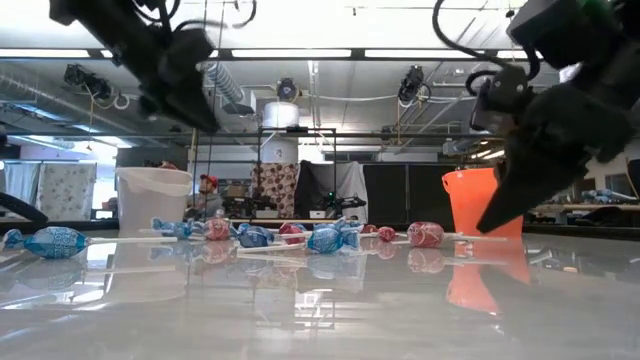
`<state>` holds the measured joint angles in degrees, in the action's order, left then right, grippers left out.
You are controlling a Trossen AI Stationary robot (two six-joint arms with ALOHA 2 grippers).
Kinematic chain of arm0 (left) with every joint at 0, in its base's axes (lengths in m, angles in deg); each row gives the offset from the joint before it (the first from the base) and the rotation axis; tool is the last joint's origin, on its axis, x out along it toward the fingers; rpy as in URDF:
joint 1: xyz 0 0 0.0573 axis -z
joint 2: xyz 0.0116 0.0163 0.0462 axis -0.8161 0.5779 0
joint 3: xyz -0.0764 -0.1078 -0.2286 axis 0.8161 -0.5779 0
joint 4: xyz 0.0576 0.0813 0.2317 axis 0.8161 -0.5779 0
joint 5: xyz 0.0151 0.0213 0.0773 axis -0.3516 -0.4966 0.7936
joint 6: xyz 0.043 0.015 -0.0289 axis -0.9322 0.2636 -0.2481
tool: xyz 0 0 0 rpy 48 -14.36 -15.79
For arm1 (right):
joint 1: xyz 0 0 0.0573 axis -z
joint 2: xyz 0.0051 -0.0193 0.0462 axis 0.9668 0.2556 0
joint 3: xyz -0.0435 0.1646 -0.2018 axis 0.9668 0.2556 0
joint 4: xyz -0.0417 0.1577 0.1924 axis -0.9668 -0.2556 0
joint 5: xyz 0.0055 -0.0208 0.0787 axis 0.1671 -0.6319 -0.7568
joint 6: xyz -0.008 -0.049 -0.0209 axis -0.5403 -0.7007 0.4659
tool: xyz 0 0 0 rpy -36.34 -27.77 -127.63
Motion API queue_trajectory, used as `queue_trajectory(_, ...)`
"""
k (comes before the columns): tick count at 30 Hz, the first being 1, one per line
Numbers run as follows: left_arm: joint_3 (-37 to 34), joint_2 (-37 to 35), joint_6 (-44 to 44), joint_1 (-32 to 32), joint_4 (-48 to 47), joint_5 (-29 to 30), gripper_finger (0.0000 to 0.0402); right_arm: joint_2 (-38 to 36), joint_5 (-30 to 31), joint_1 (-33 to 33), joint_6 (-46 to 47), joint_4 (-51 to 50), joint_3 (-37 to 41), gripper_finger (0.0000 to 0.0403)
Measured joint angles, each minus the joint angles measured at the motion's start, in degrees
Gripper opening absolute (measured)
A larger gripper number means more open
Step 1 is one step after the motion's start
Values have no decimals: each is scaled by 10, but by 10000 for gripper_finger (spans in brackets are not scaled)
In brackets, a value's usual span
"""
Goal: Sort candy by brand, put in halloween buckets
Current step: Put the pink lollipop into the bottom orange bucket
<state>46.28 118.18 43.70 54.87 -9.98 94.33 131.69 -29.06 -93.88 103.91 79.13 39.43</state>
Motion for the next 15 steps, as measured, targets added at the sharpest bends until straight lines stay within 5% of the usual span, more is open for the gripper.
queue_trajectory(7,-33,57,-123,87,147,-2,113,70,9,3,-21,67,-1,131)
queue_trajectory(15,-33,156,-108,125,219,-25,113,81,17,4,-41,92,-1,77)
